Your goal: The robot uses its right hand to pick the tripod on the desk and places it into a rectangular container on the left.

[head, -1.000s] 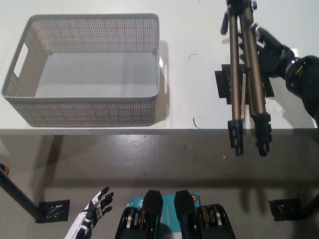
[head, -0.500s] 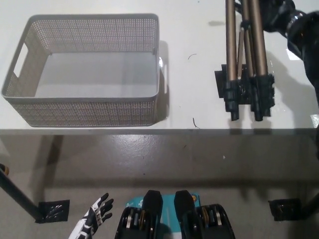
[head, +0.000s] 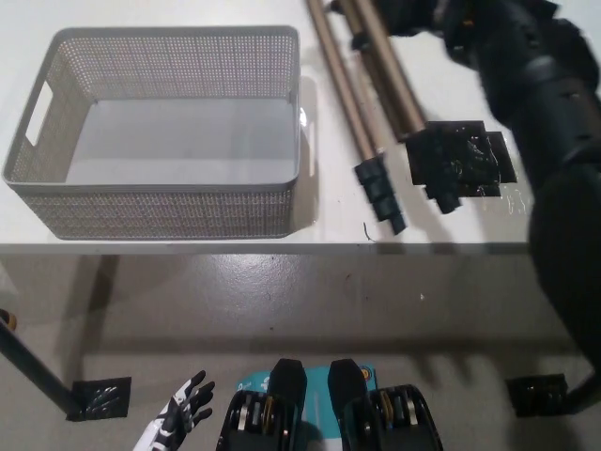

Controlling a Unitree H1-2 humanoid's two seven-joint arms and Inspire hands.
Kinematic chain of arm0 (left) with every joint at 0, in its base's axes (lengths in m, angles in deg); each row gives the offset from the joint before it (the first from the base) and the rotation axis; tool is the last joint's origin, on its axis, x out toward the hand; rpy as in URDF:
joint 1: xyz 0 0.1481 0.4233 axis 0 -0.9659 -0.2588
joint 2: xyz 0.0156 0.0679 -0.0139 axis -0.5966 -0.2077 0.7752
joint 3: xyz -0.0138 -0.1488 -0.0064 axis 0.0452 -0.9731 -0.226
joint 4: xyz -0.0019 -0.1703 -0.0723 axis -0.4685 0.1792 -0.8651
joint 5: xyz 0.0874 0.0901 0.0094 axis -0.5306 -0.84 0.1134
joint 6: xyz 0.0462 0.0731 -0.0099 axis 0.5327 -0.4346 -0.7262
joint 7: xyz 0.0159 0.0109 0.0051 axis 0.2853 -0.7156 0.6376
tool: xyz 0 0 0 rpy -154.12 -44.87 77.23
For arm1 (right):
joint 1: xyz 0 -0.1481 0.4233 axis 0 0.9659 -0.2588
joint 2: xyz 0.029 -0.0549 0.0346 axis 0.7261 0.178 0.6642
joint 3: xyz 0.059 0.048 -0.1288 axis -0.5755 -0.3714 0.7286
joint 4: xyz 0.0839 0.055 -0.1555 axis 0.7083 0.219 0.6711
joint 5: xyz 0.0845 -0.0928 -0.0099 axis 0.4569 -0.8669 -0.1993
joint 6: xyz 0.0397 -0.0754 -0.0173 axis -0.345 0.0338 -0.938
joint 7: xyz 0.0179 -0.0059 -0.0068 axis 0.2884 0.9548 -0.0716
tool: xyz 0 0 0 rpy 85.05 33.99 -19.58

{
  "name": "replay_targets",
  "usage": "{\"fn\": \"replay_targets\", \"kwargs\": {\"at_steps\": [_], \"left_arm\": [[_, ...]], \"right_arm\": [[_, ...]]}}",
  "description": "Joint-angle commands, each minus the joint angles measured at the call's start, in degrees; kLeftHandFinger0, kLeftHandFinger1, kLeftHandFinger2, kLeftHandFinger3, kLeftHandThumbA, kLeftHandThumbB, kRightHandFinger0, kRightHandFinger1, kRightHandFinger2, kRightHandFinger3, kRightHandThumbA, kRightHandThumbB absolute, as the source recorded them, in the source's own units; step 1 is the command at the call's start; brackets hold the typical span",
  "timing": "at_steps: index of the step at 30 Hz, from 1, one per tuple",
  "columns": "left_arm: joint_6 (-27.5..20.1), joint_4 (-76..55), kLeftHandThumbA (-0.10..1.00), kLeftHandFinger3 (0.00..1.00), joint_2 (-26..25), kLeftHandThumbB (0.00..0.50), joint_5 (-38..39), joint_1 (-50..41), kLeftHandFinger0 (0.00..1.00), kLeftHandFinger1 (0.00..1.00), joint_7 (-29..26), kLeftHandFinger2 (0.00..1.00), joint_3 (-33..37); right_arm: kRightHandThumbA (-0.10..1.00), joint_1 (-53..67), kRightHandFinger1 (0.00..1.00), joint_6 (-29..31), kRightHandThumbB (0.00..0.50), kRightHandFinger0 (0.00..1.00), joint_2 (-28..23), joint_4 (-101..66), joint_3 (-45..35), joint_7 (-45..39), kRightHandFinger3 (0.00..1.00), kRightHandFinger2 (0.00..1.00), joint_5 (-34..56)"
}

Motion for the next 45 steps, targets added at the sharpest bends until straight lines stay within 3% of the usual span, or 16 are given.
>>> {"fn": "replay_targets", "kwargs": {"at_steps": [1, 10, 12, 13, 14, 15, 16, 17, 18, 20, 22, 27, 35, 37, 40, 45], "left_arm": [[-2.1, -1.0, 1.00, 1.00, -0.7, 0.284, -1.0, 0.0, 1.00, 1.00, 0.4, 1.00, 0.5], [-1.3, -2.2, 1.00, 1.00, -1.4, 0.280, -1.4, 0.3, 1.00, 1.00, 1.4, 1.00, 1.2], [-2.2, -1.6, 1.00, 1.00, -1.4, 0.266, -1.0, 0.1, 1.00, 1.00, 1.7, 1.00, 1.4], [-2.2, -1.5, 1.00, 1.00, -1.4, 0.266, -1.1, 0.2, 1.00, 1.00, 1.7, 1.00, 1.5], [-2.3, -1.4, 1.00, 1.00, -1.4, 0.261, -1.0, 0.3, 1.00, 1.00, 1.8, 1.00, 1.5], [-2.4, -1.2, 1.00, 1.00, -1.4, 0.252, -0.9, 0.4, 1.00, 1.00, 1.9, 1.00, 1.6], [-2.3, -1.2, 1.00, 1.00, -1.4, 0.251, -0.8, 0.5, 1.00, 1.00, 1.9, 1.00, 1.6], [-2.1, -1.3, 1.00, 1.00, -1.4, 0.262, -0.8, 0.7, 1.00, 1.00, 2.0, 1.00, 1.6], [-2.0, -1.3, 1.00, 1.00, -1.3, 0.281, -0.8, 1.0, 1.00, 1.00, 2.0, 1.00, 1.7], [-1.6, -1.5, 1.00, 1.00, -1.3, 0.297, -1.0, 1.2, 1.00, 1.00, 1.9, 1.00, 1.8], [-1.5, -1.7, 1.00, 1.00, -1.3, 0.307, -1.1, 1.1, 1.00, 1.00, 1.9, 1.00, 2.0], [0.7, -2.9, 1.00, 1.00, -1.8, 0.304, -0.9, 1.3, 1.00, 1.00, 2.1, 1.00, 2.1], [-0.5, -1.9, 1.00, 1.00, -2.2, 0.288, -0.1, 0.3, 1.00, 1.00, 3.3, 1.00, 3.0], [0.5, -2.5, 1.00, 1.00, -2.3, 0.294, -0.5, 0.2, 1.00, 1.00, 2.9, 1.00, 3.0], [-0.8, -2.0, 1.00, 1.00, -2.2, 0.219, -0.3, -0.1, 1.00, 1.00, 2.9, 1.00, 3.1], [-0.7, -1.5, 1.00, 1.00, -2.0, 0.241, -1.1, 0.3, 1.00, 1.00, 2.2, 1.00, 3.0]], "right_arm": [[-0.10, -8.7, 0.00, 3.6, 0.163, 0.00, 3.6, 0.8, 2.3, 3.4, 1.00, 0.52, -0.5], [-0.10, -7.2, 0.03, 12.9, 0.199, 0.00, 11.1, 1.9, 16.9, 7.0, 1.00, 0.54, -11.0], [-0.10, -6.9, 0.03, 14.5, 0.233, 0.00, 12.6, 2.3, 25.0, 8.5, 0.40, 0.53, -17.3], [-0.10, -6.8, 0.05, 15.2, 0.226, 0.00, 13.0, 2.3, 28.4, 9.3, 0.23, 0.54, -19.6], [-0.10, -6.7, 0.15, 16.2, 0.222, 0.01, 13.3, 2.2, 31.1, 10.1, 0.20, 0.63, -21.4], [-0.10, -6.3, 0.35, 18.5, 0.265, 0.08, 13.7, 2.0, 34.8, 12.0, 0.20, 0.80, -24.0], [-0.10, -6.0, 0.48, 20.3, 0.254, 0.15, 14.1, 2.0, 37.3, 14.2, 0.36, 0.79, -25.5], [0.10, -5.8, 0.76, 21.6, 0.269, 0.37, 14.4, 2.1, 41.2, 16.9, 0.70, 1.00, -28.7], [0.41, -6.1, 1.00, 22.6, 0.303, 0.74, 15.0, 2.4, 45.3, 18.0, 1.00, 1.00, -31.7], [0.55, -6.9, 1.00, 21.8, 0.333, 0.94, 15.3, 2.7, 47.5, 16.6, 1.00, 1.00, -31.5], [0.61, -7.2, 1.00, 22.0, 0.373, 1.00, 15.3, 2.6, 49.7, 17.3, 1.00, 1.00, -32.1], [0.60, -8.1, 1.00, 23.6, 0.350, 1.00, 14.4, 3.2, 56.3, 21.8, 1.00, 1.00, -35.3], [0.80, -8.4, 1.00, 24.1, 0.337, 1.00, 12.7, 3.2, 61.1, 22.1, 1.00, 1.00, -38.2], [1.00, -8.6, 1.00, 25.7, 0.413, 1.00, 12.2, 3.0, 60.7, 22.4, 1.00, 1.00, -38.2], [1.00, -9.1, 1.00, 28.0, 0.459, 1.00, 11.8, 2.2, 58.2, 22.3, 1.00, 1.00, -36.7], [1.00, -12.6, 1.00, 30.9, 0.434, 1.00, 8.9, 0.5, 51.1, 21.1, 1.00, 1.00, -32.8]]}}
